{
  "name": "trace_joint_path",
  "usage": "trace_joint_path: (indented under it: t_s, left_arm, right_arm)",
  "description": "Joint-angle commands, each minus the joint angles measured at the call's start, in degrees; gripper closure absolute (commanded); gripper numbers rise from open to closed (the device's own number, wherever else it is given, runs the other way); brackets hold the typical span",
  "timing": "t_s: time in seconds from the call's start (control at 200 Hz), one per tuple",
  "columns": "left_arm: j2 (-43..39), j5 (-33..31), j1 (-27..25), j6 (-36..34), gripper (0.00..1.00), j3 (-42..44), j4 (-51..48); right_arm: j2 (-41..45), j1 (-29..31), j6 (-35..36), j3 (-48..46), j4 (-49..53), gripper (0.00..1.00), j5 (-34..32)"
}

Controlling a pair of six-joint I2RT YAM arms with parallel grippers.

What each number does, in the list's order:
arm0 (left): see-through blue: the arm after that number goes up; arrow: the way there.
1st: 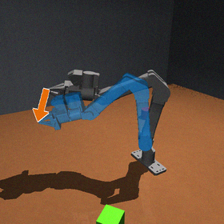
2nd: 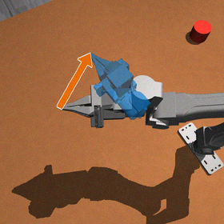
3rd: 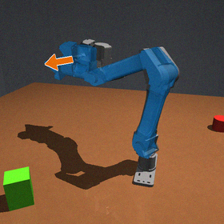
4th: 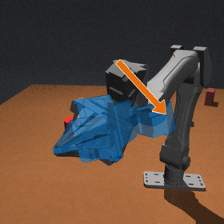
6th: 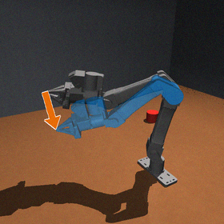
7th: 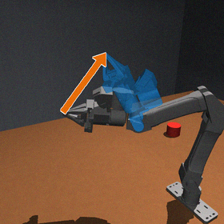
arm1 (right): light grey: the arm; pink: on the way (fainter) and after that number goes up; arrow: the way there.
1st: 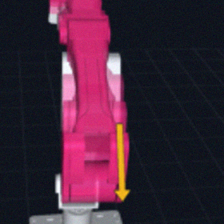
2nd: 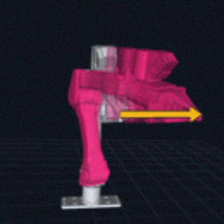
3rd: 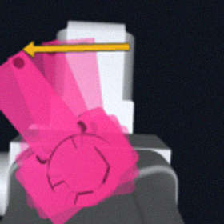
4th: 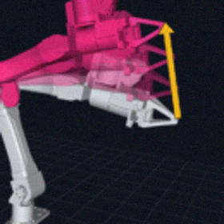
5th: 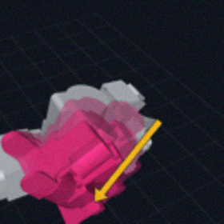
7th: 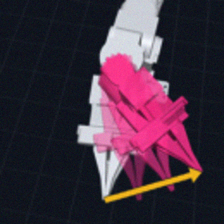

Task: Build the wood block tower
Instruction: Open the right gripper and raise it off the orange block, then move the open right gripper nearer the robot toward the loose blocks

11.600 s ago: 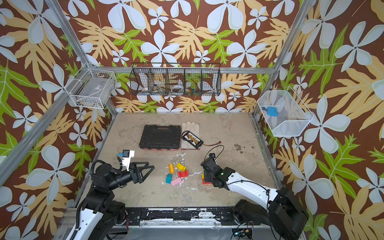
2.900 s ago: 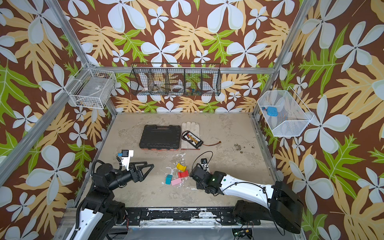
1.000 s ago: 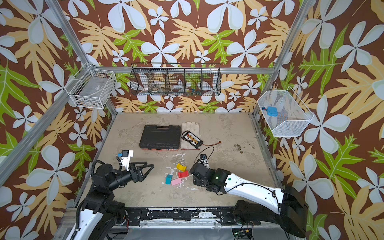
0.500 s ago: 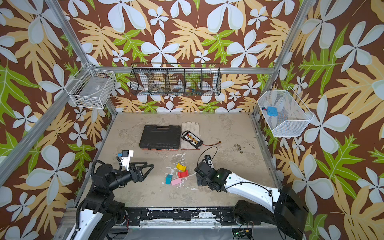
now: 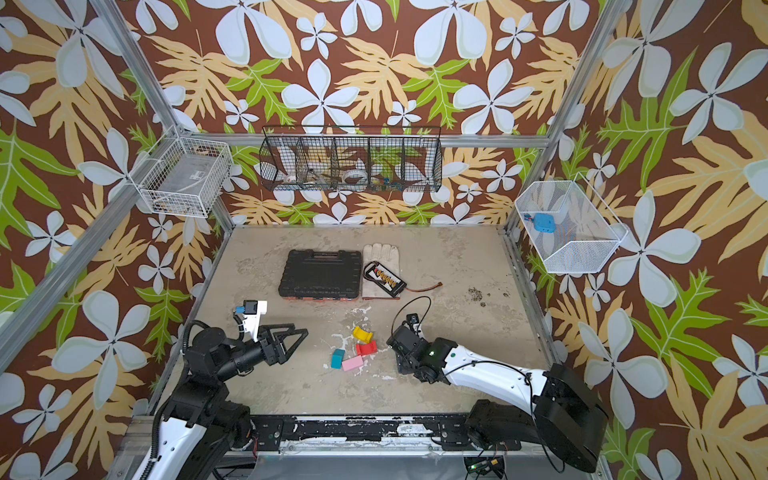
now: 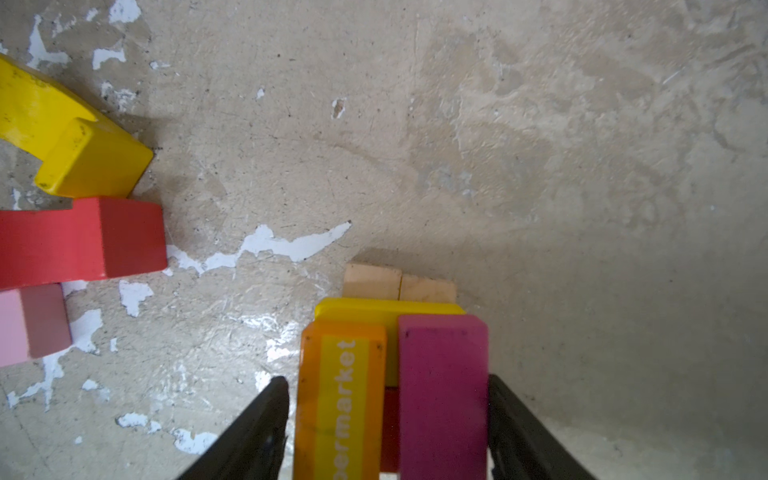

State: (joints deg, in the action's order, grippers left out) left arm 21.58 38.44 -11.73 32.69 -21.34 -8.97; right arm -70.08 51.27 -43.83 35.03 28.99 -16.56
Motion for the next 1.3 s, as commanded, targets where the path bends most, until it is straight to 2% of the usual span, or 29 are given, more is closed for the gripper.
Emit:
trace_joint_path:
  t_s: [0.0, 0.395, 0.781, 1.011, 1.296]
  left_arm:
    - [0.0, 0.7, 0.1, -0.2, 0.00, 0.1, 2.0]
    - [-0.2, 0.7, 0.1, -0.2, 0.00, 0.1, 2.0]
    - [-0.2, 0.8, 0.0, -0.2, 0.00, 0.2, 2.0]
    - [-0.3, 0.9, 0.0, -0.2, 0.00, 0.2, 2.1]
    - [-0.3, 1.0, 0.1, -0.1, 0.00, 0.2, 2.2]
  right_arm:
    - [-0.4, 0.0, -1.1, -0.1, -0.3, 0.31, -0.8]
    - [-0.7, 0.0, -2.3, -0.4, 0.0, 0.41, -1.9]
    - [0.3, 0.0, -4.3, -1.2, -0.9, 0.42, -1.0]
    - [0.3, 0.0, -5.1, -1.5, -0.9, 0.37, -1.0]
    - [1.8, 0.0, -5.4, -0.3, 1.3, 0.23, -2.5]
